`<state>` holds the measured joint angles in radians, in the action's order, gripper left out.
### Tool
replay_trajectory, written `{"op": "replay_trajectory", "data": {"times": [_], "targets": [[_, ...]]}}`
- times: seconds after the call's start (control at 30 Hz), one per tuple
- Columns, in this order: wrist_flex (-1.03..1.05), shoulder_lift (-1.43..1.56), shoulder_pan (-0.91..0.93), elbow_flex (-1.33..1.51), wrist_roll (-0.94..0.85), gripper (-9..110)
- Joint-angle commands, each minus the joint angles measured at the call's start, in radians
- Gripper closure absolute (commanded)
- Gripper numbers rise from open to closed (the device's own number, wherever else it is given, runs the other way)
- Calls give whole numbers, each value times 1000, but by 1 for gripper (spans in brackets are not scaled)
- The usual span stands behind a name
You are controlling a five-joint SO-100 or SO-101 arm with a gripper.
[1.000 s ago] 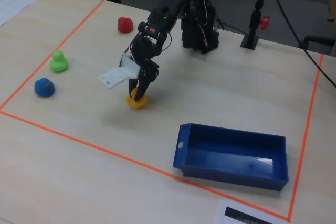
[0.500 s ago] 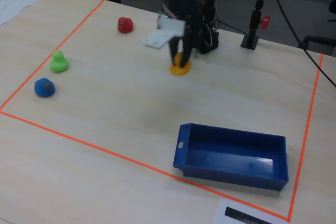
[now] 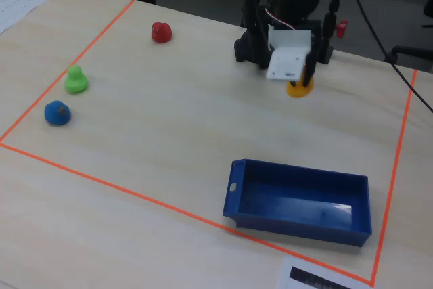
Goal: Grasp yellow duck and put it into box.
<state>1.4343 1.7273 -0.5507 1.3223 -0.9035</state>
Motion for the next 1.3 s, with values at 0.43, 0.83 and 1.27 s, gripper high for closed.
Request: {"op": "replay_trajectory", "data": {"times": [0.43,0.83,1.27], "targets": [[-640,-864,156,-808,-158,101],[-764,-985,192,-744,-189,101],[-617,-871,210,-589,-147,86]]}}
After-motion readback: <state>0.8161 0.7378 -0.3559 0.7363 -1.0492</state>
